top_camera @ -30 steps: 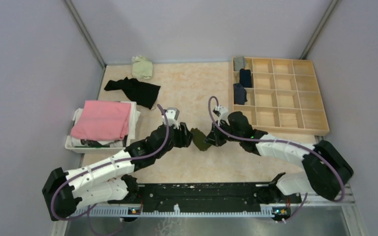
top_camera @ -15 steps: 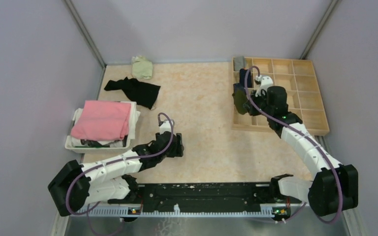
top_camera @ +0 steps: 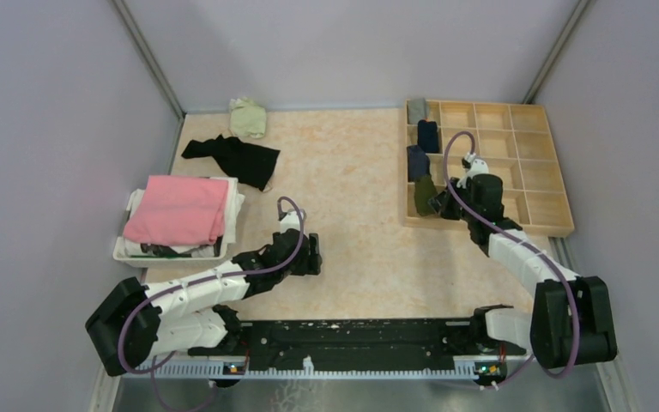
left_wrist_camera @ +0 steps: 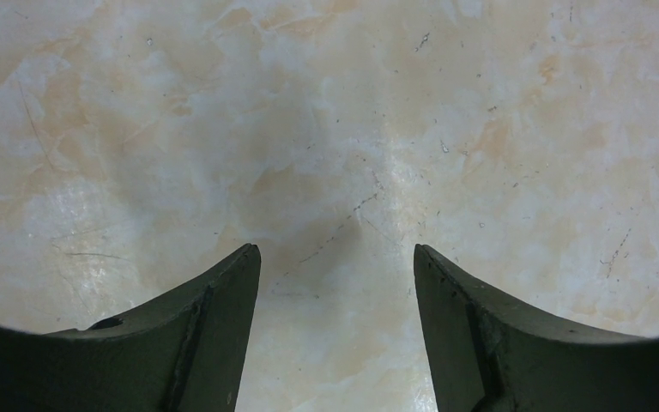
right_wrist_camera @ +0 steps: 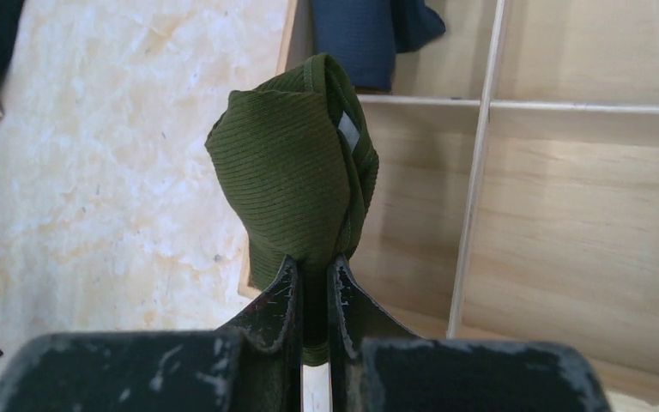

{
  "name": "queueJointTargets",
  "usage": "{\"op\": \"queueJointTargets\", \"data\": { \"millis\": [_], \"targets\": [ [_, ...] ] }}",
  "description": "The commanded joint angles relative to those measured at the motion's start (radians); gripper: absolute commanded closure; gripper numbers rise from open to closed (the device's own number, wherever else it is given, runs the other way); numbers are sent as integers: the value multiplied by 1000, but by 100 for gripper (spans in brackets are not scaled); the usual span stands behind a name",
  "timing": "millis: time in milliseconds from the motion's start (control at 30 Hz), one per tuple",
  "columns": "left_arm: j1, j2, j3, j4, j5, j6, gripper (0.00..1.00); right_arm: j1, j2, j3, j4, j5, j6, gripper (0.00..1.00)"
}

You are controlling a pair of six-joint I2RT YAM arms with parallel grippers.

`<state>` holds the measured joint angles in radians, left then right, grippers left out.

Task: Roll the underwear
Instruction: Place the underwear in the storage box.

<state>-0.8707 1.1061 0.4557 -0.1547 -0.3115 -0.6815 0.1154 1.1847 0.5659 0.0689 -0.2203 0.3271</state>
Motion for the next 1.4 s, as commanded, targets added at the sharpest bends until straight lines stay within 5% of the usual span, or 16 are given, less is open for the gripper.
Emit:
{"op": "queueJointTargets", "data": {
  "millis": [0, 400, 800, 1033, 1367],
  "targets": [
    [6, 8, -8, 46, 9, 5, 27, -14, 38, -13, 216, -37, 73, 100],
    [9, 20, 0, 37, 5, 7, 28, -22, 212, -38, 394, -49, 145, 100],
    [10, 32, 6, 36, 18, 0, 28, -22, 284, -11, 262, -42, 161, 100],
    [10, 30, 9, 27, 15, -1, 28, -22, 334, 38, 197, -32, 156, 76],
    [10, 10, -3, 20, 12, -5, 28, -22, 287, 88, 110, 57, 126, 57]
  ]
}}
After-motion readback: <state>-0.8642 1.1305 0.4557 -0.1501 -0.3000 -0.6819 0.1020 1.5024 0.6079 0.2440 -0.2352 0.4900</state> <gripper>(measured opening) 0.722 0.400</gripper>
